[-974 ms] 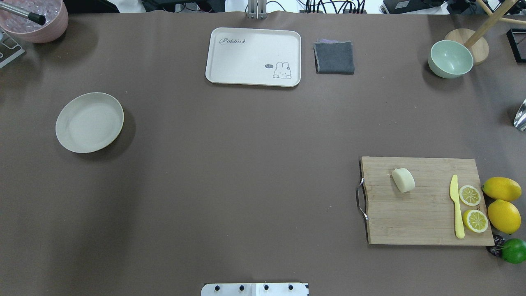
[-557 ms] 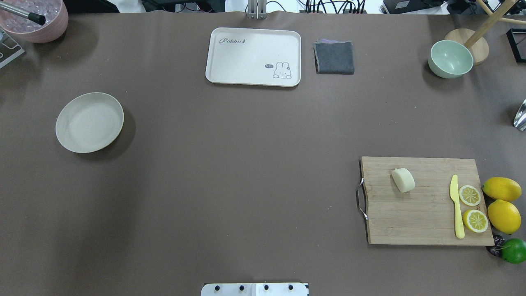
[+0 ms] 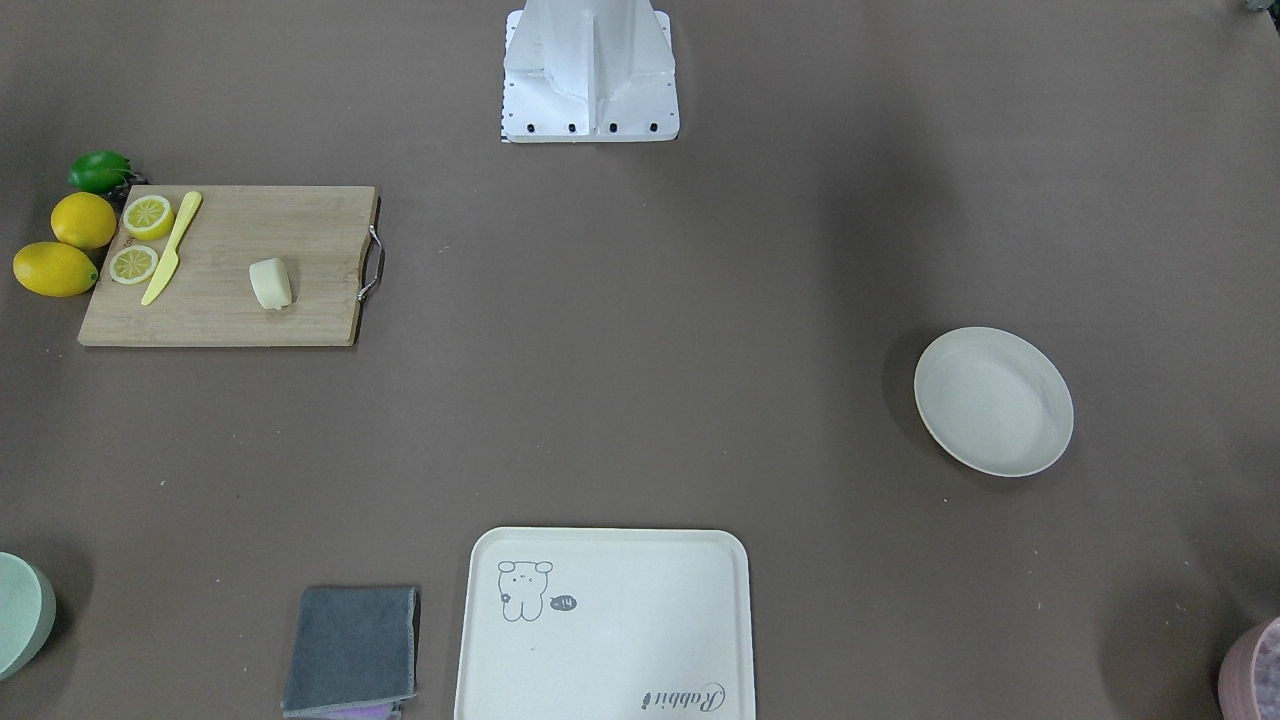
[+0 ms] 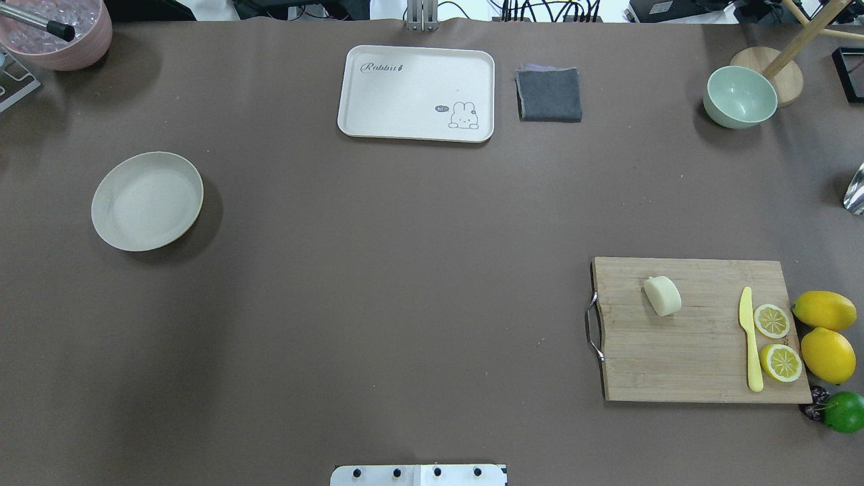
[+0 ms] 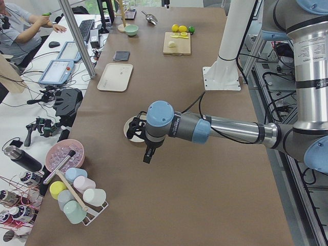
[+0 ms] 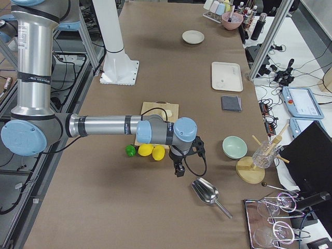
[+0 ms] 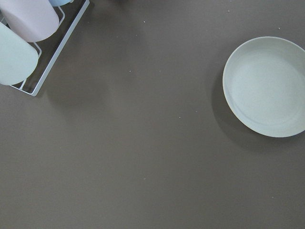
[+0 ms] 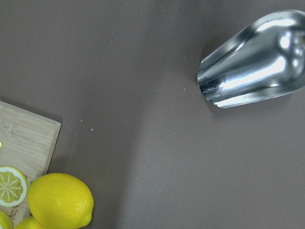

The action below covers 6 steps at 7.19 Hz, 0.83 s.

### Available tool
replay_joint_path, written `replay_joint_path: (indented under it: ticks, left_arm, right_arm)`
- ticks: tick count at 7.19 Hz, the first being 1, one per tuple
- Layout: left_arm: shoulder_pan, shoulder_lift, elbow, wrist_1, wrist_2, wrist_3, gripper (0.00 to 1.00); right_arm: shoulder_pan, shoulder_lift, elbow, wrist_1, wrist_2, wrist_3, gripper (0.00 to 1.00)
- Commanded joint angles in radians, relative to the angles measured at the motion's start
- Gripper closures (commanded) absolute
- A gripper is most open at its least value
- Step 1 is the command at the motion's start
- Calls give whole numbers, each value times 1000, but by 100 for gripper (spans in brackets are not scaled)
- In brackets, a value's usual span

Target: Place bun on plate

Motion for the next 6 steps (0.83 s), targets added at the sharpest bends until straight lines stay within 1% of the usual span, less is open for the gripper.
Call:
replay_joint_path:
  ticks: [1, 6]
  left_arm:
    - [0, 7, -4, -4, -4, -5, 2]
    - [0, 3, 8, -2, -1, -16, 3]
  right_arm:
    - [0, -1, -2, 0, 4, -3, 0]
    - [0, -2, -13, 0, 22, 7, 0]
